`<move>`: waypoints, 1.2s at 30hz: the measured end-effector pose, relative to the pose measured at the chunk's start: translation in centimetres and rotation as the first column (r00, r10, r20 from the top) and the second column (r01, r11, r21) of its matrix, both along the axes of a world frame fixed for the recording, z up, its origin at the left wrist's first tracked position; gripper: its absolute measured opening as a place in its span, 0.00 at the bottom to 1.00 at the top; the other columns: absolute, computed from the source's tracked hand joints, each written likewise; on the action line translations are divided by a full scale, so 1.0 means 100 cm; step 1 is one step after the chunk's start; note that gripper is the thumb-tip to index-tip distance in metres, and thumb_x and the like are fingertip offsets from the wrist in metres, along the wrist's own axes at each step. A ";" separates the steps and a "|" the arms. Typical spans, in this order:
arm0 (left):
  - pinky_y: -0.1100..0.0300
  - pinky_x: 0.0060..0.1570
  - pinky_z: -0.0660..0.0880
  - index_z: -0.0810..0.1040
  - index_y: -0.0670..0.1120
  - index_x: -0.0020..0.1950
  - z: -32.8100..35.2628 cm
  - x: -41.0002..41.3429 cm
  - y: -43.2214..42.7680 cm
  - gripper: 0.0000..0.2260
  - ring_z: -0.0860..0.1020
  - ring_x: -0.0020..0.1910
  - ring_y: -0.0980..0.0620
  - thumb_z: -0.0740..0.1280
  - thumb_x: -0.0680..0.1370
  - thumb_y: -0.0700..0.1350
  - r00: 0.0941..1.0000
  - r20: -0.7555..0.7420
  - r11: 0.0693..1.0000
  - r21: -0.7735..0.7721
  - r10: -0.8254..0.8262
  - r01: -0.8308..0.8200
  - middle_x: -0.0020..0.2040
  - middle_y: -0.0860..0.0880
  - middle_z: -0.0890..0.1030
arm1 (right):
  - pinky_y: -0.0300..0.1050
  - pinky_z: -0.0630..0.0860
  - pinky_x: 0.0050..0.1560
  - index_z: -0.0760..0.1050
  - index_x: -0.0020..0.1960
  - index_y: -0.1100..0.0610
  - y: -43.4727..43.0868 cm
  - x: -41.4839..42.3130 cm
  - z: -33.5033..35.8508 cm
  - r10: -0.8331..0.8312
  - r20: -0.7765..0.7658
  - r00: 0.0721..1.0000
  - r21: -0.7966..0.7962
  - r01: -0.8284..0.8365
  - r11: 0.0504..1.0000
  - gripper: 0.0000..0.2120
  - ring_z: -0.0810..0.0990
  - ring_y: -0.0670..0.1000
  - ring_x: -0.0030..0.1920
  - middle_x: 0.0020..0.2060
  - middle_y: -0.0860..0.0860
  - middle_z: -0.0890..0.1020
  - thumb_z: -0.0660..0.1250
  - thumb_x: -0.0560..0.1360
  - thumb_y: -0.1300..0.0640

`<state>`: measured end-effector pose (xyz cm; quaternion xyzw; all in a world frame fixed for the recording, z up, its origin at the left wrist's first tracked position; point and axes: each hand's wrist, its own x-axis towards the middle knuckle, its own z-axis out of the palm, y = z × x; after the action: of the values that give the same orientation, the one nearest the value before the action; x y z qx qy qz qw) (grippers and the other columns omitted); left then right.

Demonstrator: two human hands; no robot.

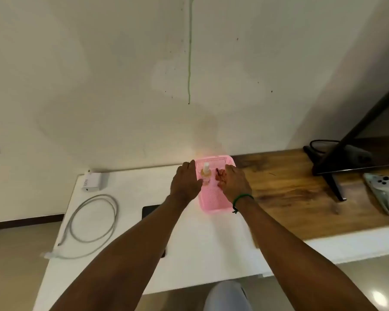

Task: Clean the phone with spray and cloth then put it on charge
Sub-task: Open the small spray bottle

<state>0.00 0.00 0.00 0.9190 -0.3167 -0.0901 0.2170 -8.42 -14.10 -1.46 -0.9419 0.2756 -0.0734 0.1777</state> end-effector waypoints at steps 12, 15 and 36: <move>0.55 0.46 0.73 0.74 0.47 0.58 -0.032 0.034 -0.039 0.24 0.76 0.53 0.47 0.72 0.69 0.60 0.996 -0.079 0.997 0.072 0.041 -0.035 0.55 0.47 0.75 | 0.51 0.77 0.53 0.74 0.58 0.55 -0.025 0.040 -0.045 -0.001 -0.187 0.982 0.073 0.015 0.997 0.12 0.79 0.56 0.50 0.52 0.55 0.80 0.57 0.78 0.59; 0.56 0.46 0.71 0.75 0.48 0.56 -0.035 0.040 -0.039 0.23 0.76 0.54 0.48 0.72 0.68 0.60 0.998 -0.065 0.995 0.100 0.027 -0.020 0.54 0.48 0.75 | 0.51 0.75 0.54 0.74 0.59 0.57 -0.028 0.047 -0.048 -0.006 -0.214 0.977 0.073 0.022 0.997 0.12 0.78 0.57 0.52 0.54 0.57 0.79 0.56 0.78 0.61; 0.61 0.47 0.69 0.79 0.52 0.56 -0.031 0.026 -0.036 0.18 0.77 0.56 0.51 0.68 0.71 0.61 0.999 -0.012 0.999 -0.002 0.037 -0.037 0.57 0.53 0.78 | 0.43 0.73 0.45 0.79 0.46 0.57 -0.022 0.040 -0.039 -0.072 -0.105 0.992 0.160 0.088 0.983 0.12 0.78 0.54 0.45 0.48 0.55 0.80 0.57 0.78 0.57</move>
<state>2.57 -3.65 -3.08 0.9239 -0.2984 -0.0912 0.2214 -4.47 -16.29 -5.32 -0.9147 0.3267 -0.0107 0.2378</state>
